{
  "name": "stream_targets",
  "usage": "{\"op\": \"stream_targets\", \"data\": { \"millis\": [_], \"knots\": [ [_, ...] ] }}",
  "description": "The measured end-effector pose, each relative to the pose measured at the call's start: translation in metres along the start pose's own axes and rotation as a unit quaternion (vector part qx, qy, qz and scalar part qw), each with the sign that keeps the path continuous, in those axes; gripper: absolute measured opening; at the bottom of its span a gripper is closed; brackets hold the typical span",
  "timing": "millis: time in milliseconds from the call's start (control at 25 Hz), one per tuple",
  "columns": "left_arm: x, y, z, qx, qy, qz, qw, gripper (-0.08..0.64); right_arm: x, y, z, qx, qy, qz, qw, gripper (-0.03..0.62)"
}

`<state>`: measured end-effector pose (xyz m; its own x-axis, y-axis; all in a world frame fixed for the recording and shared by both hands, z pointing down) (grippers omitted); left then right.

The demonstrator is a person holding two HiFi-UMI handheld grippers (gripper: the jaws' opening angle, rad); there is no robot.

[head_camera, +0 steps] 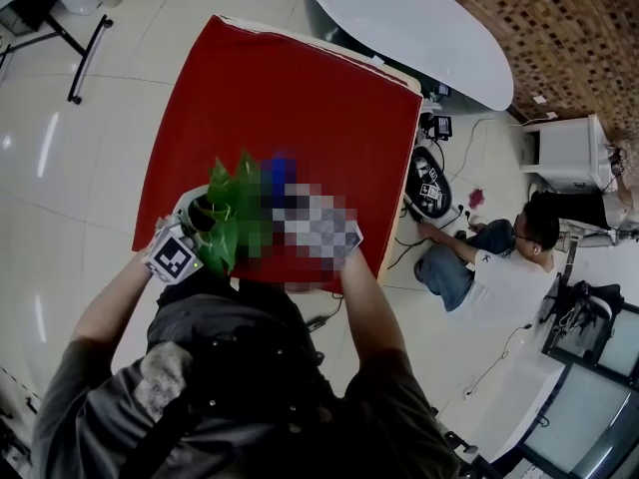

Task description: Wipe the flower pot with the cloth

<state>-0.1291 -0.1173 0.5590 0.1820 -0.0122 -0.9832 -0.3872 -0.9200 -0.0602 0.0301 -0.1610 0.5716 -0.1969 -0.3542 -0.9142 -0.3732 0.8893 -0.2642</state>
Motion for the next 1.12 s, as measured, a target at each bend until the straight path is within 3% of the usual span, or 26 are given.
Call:
{"op": "stream_targets", "data": {
  "millis": [400, 840, 960, 1120],
  "knots": [
    [0.002, 0.005, -0.008, -0.057, -0.025, -0.008, 0.9980, 0.463, -0.017, 0.041, 0.022, -0.078, -0.039, -0.049, 0.995, 0.069],
    [-0.007, 0.000, -0.015, -0.033, 0.026, -0.026, 0.9988, 0.471, -0.026, 0.067, 0.035, -0.090, -0.036, -0.051, 0.994, 0.069],
    [-0.007, -0.004, 0.004, -0.003, 0.039, -0.011, 0.9992, 0.471, -0.026, 0.076, 0.036, -0.086, -0.032, -0.046, 0.995, 0.069],
    [0.000, -0.010, 0.021, 0.046, 0.026, 0.022, 0.9983, 0.471, -0.021, 0.089, 0.033, -0.058, -0.028, -0.038, 0.997, 0.069]
  ]
}}
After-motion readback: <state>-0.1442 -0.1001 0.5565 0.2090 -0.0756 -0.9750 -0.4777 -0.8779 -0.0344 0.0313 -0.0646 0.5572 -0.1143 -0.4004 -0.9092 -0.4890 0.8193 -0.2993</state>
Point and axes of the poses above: the fingertips, and each gripper's own axes: z backward along the fingers, y to its left, x out of its top, the point moved 7 cm from there along z, backward along the fingers, and after that the axes turned 11 degrees about -y, right-handed, at the moved point
